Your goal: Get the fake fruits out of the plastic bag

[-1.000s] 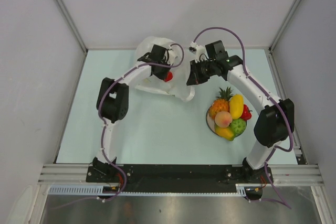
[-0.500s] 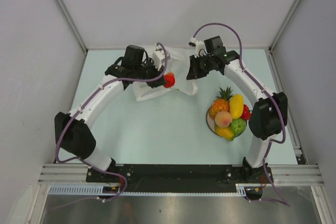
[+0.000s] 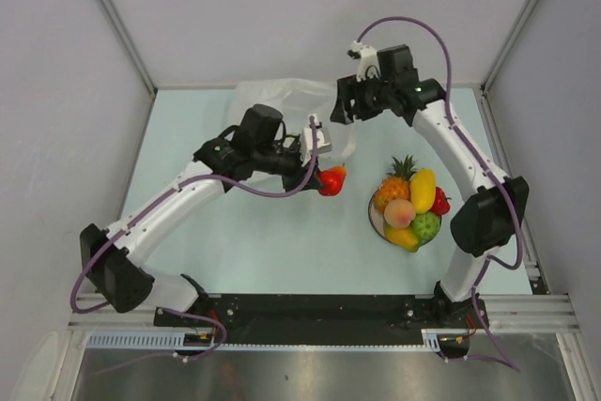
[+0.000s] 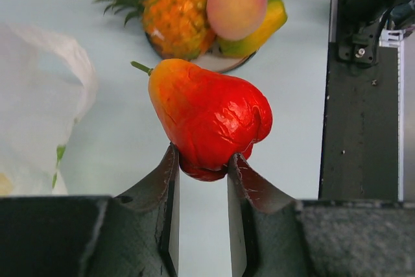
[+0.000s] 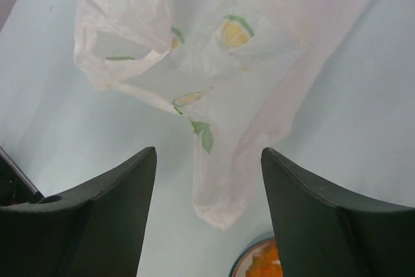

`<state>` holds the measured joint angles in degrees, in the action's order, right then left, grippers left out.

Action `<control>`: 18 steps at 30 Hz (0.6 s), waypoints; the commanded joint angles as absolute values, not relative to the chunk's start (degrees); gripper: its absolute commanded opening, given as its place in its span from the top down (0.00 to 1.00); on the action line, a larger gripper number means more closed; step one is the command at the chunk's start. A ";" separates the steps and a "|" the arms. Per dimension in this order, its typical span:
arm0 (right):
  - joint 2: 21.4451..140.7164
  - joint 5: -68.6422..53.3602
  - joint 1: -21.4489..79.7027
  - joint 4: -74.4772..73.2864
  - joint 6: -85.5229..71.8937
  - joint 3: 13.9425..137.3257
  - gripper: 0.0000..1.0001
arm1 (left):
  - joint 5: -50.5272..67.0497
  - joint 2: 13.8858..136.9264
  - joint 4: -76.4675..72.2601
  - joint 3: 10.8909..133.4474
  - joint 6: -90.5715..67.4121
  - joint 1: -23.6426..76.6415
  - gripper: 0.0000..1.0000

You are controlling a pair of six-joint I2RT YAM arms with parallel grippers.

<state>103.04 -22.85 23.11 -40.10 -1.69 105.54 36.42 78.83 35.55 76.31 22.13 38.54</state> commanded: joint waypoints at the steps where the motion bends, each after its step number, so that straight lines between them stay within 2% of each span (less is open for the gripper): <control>1: 93.88 -19.52 18.47 -40.69 -0.97 103.90 0.29 | 36.40 84.53 32.35 85.13 23.30 43.41 1.00; 6: 86.93 -18.10 10.57 -42.97 -0.17 98.62 0.27 | 30.43 96.66 32.43 97.89 15.93 48.68 1.00; 13: 78.06 -19.95 -3.13 -45.70 0.88 88.25 0.27 | 5.14 104.67 30.49 107.02 2.82 56.07 1.00; 18: 74.45 -24.58 -7.82 -50.26 -1.22 85.87 0.29 | -2.54 110.56 34.81 114.61 -2.71 58.89 1.00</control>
